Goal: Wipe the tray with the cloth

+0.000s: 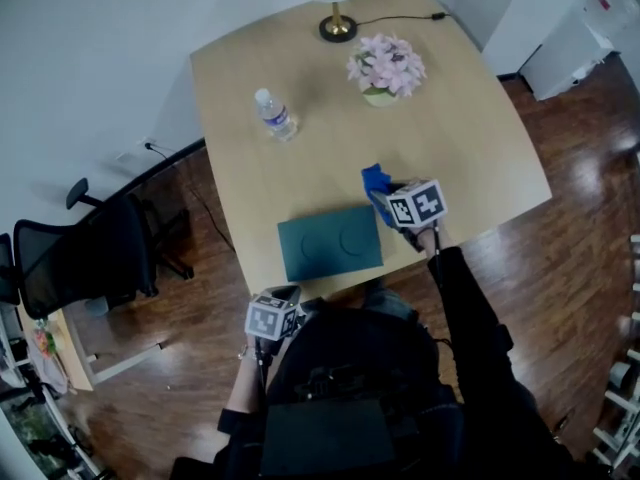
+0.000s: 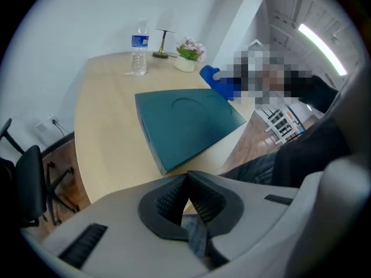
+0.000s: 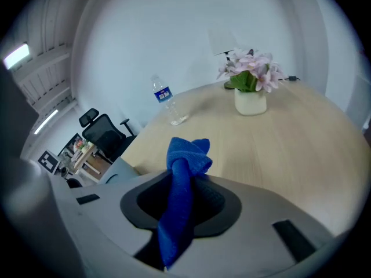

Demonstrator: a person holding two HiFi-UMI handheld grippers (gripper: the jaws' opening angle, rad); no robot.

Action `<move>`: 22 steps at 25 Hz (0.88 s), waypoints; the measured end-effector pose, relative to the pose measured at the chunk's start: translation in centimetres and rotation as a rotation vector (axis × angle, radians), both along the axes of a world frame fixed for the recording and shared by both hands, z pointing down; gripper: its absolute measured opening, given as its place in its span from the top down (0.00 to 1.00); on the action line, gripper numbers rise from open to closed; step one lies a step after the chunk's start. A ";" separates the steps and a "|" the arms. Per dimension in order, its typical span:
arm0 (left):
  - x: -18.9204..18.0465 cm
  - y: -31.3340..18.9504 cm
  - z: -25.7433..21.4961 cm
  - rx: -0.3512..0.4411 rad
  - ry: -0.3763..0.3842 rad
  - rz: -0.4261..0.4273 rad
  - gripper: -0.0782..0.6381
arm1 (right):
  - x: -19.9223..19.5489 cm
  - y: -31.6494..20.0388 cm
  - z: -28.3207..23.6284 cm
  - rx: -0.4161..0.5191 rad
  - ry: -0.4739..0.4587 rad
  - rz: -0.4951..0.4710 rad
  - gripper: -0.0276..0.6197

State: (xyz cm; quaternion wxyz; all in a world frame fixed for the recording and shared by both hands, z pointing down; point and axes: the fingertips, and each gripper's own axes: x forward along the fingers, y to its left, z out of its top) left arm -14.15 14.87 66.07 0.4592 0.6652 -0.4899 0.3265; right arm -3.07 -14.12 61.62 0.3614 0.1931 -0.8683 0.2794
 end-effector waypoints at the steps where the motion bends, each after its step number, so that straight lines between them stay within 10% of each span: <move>1: 0.3 -0.2 0.1 -0.005 0.001 -0.007 0.89 | -0.8 -0.7 0.2 0.000 0.005 -0.026 0.81; 13: 0.5 -1.8 1.5 -0.049 0.003 -0.147 0.89 | -5.0 -0.4 4.4 -0.066 0.070 -0.263 0.81; 22: -3.9 -5.4 1.6 -0.030 -0.114 -0.074 0.89 | -1.5 2.1 4.9 -0.130 0.039 -0.124 0.81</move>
